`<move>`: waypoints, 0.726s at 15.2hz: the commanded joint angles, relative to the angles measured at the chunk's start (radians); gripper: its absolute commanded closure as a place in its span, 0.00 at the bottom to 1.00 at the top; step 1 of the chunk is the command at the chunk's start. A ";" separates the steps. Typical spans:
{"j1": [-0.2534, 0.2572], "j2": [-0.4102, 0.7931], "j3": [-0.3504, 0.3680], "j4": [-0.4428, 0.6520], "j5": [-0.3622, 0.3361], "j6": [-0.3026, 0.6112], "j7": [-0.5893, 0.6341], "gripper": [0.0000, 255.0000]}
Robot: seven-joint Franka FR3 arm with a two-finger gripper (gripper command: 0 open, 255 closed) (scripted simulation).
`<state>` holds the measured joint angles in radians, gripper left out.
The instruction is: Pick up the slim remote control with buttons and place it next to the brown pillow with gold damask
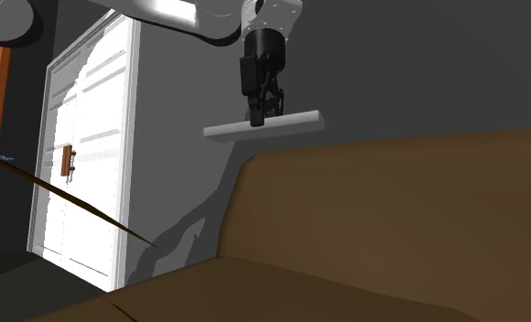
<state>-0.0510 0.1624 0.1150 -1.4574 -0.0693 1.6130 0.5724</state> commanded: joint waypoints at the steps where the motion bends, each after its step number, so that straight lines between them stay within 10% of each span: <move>1: 0.001 0.012 0.000 0.046 -0.001 -0.034 -0.001 1.00; 11: -0.040 -0.324 -0.035 -0.342 0.031 0.024 -0.075 1.00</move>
<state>-0.0876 -0.1130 0.0845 -1.7431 -0.0420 1.6285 0.5058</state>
